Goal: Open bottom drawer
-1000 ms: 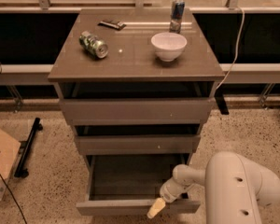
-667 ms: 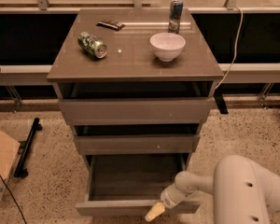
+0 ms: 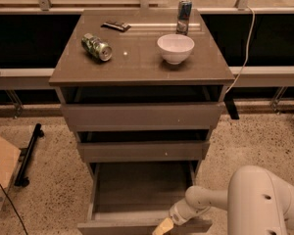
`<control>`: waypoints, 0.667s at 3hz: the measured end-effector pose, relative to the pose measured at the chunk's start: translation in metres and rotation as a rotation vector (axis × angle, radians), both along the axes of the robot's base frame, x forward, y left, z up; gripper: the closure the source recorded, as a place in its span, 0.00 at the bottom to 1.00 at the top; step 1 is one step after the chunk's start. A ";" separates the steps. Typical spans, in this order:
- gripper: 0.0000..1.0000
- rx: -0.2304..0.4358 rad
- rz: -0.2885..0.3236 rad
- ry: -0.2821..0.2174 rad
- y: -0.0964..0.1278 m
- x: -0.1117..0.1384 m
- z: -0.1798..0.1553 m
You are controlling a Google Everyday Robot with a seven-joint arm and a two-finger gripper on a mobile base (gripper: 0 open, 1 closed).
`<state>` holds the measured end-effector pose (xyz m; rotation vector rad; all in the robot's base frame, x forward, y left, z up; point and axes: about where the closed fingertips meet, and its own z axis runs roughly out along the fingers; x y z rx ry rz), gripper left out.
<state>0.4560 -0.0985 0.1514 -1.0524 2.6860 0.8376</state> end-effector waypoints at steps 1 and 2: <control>0.00 0.025 -0.063 0.003 0.004 -0.018 0.003; 0.00 0.028 -0.077 0.004 0.004 -0.025 0.001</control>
Offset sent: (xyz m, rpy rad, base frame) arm -0.0107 0.0024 0.0018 0.0151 0.0020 -0.0389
